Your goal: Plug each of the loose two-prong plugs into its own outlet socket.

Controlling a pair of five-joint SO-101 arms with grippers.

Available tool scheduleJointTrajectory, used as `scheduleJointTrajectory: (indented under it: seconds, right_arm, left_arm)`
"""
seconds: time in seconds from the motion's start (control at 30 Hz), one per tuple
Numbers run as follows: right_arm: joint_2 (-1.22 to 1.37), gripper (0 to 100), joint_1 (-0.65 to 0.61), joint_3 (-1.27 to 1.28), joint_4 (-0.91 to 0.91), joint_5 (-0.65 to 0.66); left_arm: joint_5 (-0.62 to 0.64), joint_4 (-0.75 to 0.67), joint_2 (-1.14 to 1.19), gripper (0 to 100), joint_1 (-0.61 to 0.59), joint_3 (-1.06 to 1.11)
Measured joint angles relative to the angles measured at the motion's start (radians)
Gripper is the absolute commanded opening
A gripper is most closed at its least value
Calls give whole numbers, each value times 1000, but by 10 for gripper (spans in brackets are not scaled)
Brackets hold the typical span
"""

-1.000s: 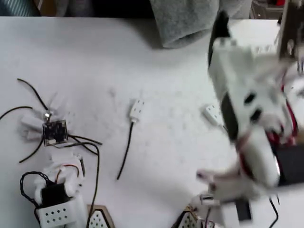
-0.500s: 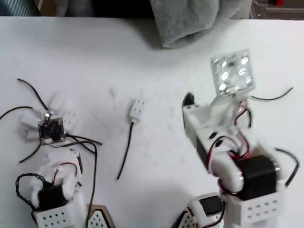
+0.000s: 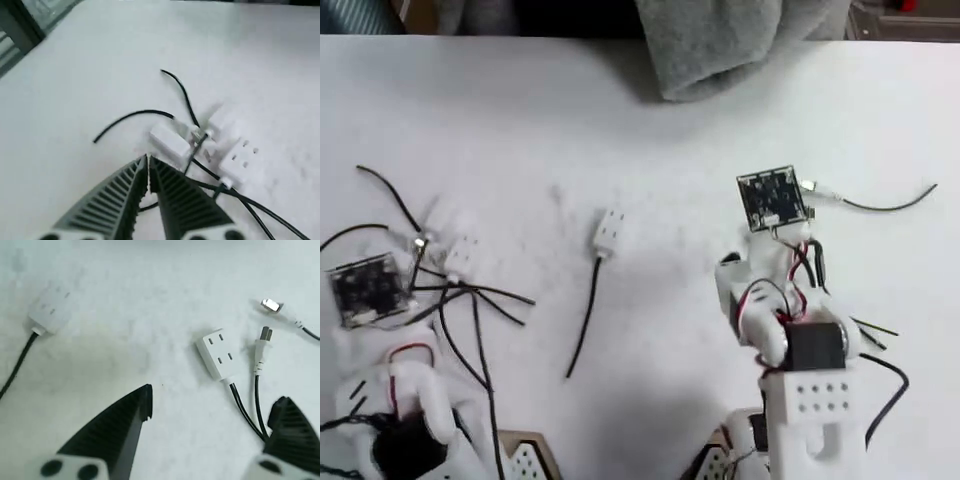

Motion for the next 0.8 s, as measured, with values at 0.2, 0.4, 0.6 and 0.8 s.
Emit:
scheduleJointTrajectory:
  seconds: [0.2, 0.4, 0.6, 0.8]
  right_arm:
    - [121, 362, 21, 144, -152, 6]
    - [247, 362, 20, 178, -198, 6]
    - [344, 362, 20, 229, -276, 6]
    - [393, 362, 20, 287, -385, 6]
  left_arm:
    - [-8, -72, 236, 180, -57, -83]
    - [-9, 25, 729, 181, -60, -405]
    - [-8, 288, 1278, 184, -57, -902]
    - [-61, 574, 1755, 185, 43, -1405]
